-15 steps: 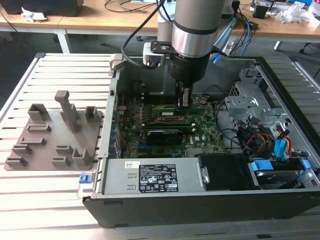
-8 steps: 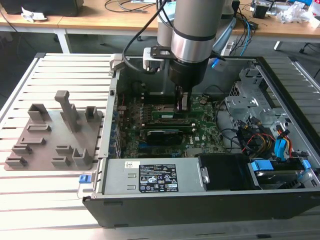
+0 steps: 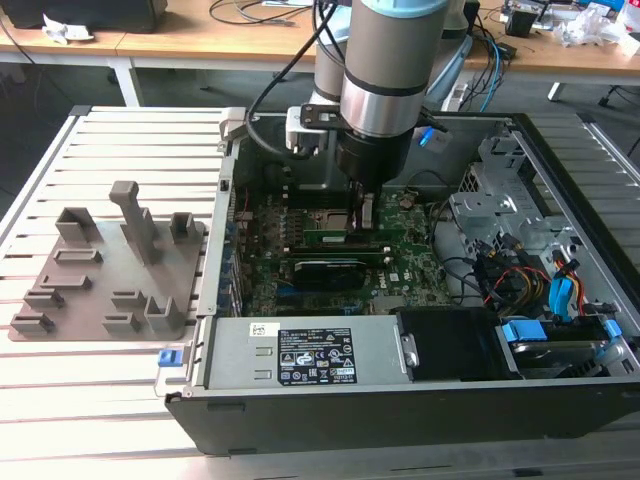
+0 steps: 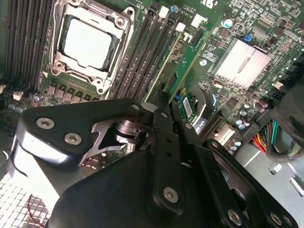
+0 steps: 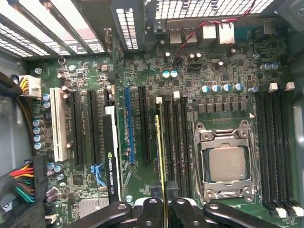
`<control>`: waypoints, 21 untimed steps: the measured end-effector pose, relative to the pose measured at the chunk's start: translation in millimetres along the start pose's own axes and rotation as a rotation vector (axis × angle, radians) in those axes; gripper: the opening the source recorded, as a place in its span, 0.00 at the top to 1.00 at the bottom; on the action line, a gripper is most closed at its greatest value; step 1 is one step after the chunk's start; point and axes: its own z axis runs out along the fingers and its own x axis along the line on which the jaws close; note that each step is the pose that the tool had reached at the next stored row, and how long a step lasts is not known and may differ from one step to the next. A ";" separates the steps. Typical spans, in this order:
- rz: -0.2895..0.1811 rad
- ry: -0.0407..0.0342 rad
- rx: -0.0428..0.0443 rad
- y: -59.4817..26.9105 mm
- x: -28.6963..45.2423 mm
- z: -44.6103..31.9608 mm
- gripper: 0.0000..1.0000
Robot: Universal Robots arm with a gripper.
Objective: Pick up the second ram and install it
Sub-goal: 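Insert the second ram into the second slot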
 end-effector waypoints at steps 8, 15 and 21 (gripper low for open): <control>0.000 0.0001 0.0000 0.2 0.1 10.0 0.86; 0.000 0.0000 0.0000 0.1 0.1 19.9 0.86; 0.000 0.0001 0.0000 0.0 0.2 31.9 0.86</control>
